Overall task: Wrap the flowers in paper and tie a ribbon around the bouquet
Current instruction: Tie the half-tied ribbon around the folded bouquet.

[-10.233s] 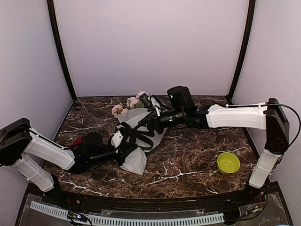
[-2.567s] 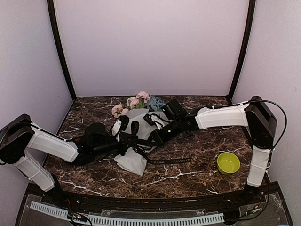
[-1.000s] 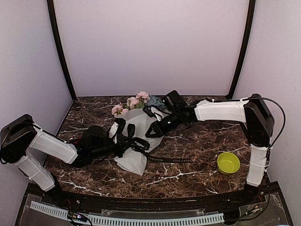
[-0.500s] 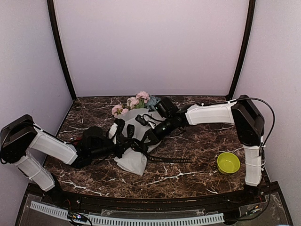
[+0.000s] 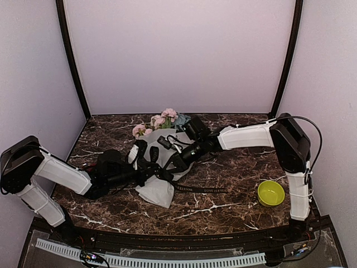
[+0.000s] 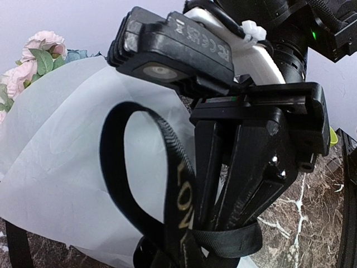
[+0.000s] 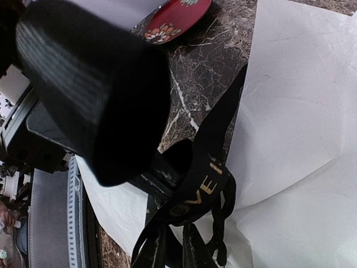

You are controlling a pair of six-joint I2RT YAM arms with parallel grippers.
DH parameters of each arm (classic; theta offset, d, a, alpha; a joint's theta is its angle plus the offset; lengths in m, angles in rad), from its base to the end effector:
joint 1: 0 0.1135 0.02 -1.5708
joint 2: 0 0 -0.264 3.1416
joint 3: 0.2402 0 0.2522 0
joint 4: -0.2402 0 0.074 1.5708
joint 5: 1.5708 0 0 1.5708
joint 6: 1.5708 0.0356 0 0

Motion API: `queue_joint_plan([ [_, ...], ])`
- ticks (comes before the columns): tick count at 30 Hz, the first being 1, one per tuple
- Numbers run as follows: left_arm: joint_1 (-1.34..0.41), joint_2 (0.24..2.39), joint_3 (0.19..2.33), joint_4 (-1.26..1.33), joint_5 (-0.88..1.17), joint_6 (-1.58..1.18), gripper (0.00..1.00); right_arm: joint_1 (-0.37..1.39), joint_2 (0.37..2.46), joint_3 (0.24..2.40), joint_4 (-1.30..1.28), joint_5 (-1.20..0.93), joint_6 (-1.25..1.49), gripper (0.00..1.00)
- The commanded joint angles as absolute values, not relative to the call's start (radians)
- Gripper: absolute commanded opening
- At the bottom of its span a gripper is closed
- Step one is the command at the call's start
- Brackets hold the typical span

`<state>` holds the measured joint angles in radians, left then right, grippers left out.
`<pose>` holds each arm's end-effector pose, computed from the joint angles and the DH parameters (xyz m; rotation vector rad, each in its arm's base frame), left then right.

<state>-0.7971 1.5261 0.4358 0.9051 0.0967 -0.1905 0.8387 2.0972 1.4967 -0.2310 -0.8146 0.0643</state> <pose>0.1947 -0.2043 0.1676 0.6146 1.7186 -0.7952 0.2849 0.3557 0.1801 -1.3189 2.1376 1.3805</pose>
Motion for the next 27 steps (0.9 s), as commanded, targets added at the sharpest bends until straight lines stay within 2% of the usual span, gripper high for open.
queue_joint_plan([
  [1, -0.787, 1.529, 0.423, 0.939, 0.103, -0.201, 0.0, 0.853, 2.126, 1.525, -0.24, -0.812, -0.009, 0.11],
  [6, -0.783, 1.537, 0.423, 0.942, 0.108, -0.2, 0.0, 0.86, 2.126, 1.528, -0.279, -0.789, -0.076, 0.13],
  [13, -0.778, 1.553, 0.423, 0.958, 0.119, -0.213, 0.0, 0.871, 2.134, 1.533, -0.269, -0.822, -0.109, 0.26],
  [23, -0.773, 1.552, 0.422, 0.96, 0.122, -0.211, 0.0, 0.886, 2.147, 1.536, -0.243, -0.79, -0.099, 0.34],
  [24, -0.773, 1.552, 0.422, 0.962, 0.124, -0.211, 0.0, 0.887, 2.151, 1.538, -0.241, -0.783, -0.097, 0.34],
  [27, -0.773, 1.551, 0.42, 0.963, 0.126, -0.213, 0.0, 0.885, 2.151, 1.546, -0.244, -0.777, -0.089, 0.2],
])
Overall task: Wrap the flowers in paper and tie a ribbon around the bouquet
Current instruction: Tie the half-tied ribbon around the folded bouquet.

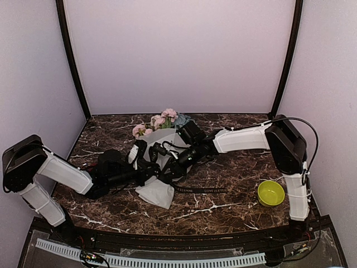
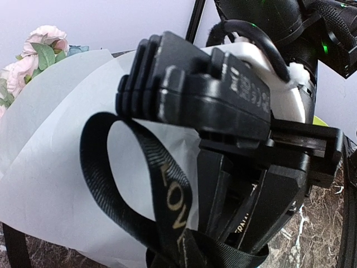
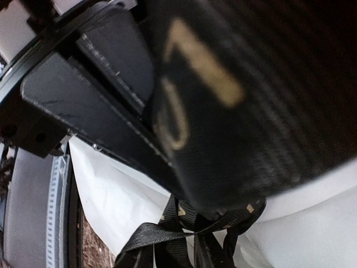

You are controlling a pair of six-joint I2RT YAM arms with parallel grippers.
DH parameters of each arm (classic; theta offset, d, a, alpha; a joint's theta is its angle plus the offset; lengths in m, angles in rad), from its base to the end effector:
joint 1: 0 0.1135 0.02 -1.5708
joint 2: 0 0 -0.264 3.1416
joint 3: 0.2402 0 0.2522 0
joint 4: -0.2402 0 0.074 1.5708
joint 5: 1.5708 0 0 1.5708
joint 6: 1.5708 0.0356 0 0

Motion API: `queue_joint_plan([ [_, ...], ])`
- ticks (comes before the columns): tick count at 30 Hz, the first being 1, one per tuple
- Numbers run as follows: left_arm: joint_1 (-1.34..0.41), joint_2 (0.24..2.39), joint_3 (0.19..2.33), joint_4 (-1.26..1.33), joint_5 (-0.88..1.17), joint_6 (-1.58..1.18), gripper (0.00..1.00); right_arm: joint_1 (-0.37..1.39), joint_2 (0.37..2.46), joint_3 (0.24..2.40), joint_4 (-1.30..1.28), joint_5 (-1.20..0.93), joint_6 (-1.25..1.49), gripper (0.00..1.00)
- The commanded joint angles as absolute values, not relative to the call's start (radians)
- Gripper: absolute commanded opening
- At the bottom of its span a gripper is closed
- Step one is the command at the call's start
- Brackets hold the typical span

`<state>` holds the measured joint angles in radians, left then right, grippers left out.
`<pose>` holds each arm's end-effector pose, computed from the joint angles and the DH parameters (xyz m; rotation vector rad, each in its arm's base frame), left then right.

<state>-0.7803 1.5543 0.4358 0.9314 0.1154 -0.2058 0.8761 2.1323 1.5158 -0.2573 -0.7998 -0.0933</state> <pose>0.1990 -0.2028 0.1630 0.6016 1.7278 -0.8096 0.2739 0.3686 0.1685 -1.4959 2.0214 1.3156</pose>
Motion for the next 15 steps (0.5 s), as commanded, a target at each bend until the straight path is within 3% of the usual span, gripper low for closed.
queue_joint_plan([
  [1, -0.772, 1.55, 0.417, 0.964, 0.127, -0.213, 0.0, 0.885, 2.146, 1.545, -0.245, -0.771, -0.089, 0.16],
  [15, -0.764, 1.547, 0.412, 0.968, 0.128, -0.215, 0.0, 0.871, 2.039, 1.481, -0.19, -0.711, -0.03, 0.06],
])
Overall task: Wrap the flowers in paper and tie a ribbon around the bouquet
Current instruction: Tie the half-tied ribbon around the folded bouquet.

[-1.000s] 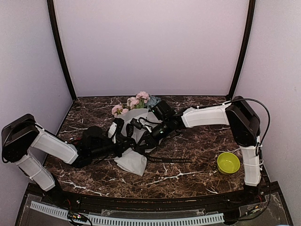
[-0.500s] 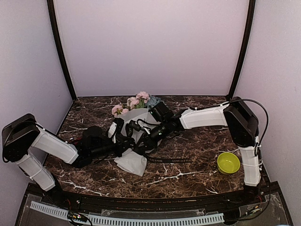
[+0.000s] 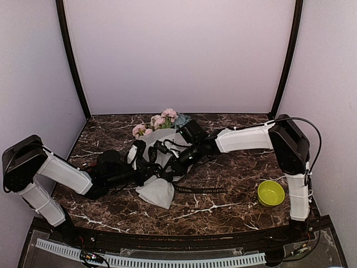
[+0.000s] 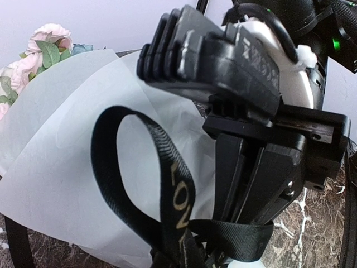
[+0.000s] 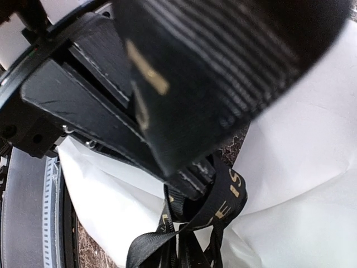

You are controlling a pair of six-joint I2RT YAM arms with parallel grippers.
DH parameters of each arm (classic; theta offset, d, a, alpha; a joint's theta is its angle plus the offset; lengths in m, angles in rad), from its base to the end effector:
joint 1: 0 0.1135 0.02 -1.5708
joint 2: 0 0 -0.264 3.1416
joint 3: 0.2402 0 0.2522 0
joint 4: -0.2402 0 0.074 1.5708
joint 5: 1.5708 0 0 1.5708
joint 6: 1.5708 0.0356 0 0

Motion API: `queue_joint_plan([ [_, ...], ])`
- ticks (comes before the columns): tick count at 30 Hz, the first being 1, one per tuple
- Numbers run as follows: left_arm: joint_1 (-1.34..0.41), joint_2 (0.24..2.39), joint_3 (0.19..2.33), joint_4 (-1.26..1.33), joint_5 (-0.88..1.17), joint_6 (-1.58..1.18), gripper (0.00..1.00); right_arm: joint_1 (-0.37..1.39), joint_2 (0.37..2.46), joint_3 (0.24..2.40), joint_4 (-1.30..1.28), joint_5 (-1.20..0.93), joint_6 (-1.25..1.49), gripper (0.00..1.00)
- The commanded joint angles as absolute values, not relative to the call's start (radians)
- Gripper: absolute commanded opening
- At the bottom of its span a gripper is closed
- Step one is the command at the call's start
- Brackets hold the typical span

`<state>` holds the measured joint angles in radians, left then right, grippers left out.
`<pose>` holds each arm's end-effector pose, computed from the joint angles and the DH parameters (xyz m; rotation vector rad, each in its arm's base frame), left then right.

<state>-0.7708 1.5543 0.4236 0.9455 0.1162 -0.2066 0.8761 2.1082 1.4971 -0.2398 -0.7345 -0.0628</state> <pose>0.1993 -0.1993 0.1613 0.5925 1.7278 -0.8047 0.2738 0.3659 0.1734 -1.4440 2.0519 1.2470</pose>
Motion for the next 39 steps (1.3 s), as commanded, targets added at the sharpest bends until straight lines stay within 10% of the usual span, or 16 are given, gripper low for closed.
queue_joint_plan([
  [1, -0.764, 1.546, 0.412, 0.967, 0.13, -0.215, 0.0, 0.871, 2.035, 1.479, -0.189, -0.706, -0.028, 0.06],
  [39, -0.746, 1.555, 0.377, 0.994, 0.168, -0.258, 0.0, 0.811, 1.904, 1.295, -0.116, -0.52, 0.166, 0.0],
])
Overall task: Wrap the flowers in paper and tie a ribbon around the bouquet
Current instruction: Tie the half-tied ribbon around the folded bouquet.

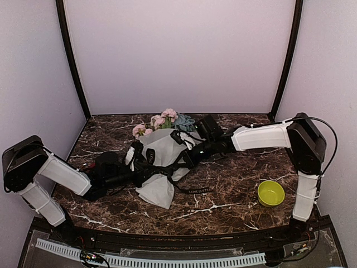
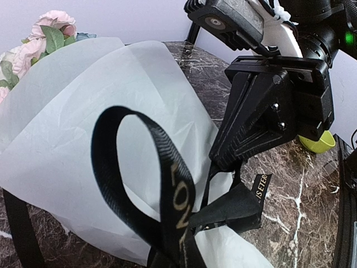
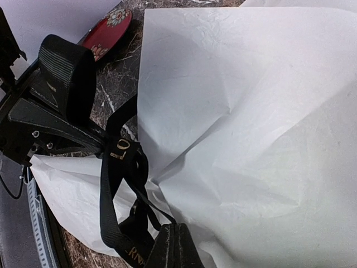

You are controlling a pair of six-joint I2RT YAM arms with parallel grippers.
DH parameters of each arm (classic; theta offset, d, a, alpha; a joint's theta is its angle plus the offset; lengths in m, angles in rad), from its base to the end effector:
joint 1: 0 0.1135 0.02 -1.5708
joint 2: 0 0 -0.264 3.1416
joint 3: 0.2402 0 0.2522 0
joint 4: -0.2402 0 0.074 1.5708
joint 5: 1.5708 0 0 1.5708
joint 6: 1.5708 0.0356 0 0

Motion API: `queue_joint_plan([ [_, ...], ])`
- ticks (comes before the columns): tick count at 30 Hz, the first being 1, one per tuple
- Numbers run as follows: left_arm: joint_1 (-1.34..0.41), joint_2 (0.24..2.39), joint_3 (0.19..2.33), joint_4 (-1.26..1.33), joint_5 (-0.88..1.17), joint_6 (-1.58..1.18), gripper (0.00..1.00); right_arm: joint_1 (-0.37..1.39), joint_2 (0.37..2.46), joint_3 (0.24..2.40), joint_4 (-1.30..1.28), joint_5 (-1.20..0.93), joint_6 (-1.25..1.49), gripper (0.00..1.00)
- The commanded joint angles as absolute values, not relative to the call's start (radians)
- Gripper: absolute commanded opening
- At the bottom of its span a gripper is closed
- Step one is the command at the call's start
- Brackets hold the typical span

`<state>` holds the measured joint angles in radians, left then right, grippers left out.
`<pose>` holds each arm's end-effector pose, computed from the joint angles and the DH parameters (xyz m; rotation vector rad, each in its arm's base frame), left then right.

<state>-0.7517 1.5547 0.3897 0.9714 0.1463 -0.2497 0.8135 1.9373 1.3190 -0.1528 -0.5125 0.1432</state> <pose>0.1972 -0.1914 0.1551 0.5643 1.7541 -0.8449 0.2788 0.3203 0.1937 -1.0644 2.2295 1.0488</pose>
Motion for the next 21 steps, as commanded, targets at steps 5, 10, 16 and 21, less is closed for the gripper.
queue_joint_plan([
  [5, -0.743, 1.545, 0.36, 0.999, 0.161, -0.269, 0.0, 0.791, 1.872, 1.249, -0.112, -0.498, 0.188, 0.0],
  [10, -0.734, 1.551, 0.351, 1.009, 0.166, -0.288, 0.0, 0.791, 1.844, 1.198, -0.093, -0.554, 0.21, 0.0],
  [16, -0.724, 1.556, 0.347, 1.018, 0.184, -0.295, 0.0, 0.787, 1.821, 1.145, -0.088, -0.543, 0.236, 0.0],
  [21, -0.698, 1.564, 0.339, 1.031, 0.201, -0.32, 0.0, 0.771, 1.803, 1.08, -0.071, -0.548, 0.267, 0.0],
])
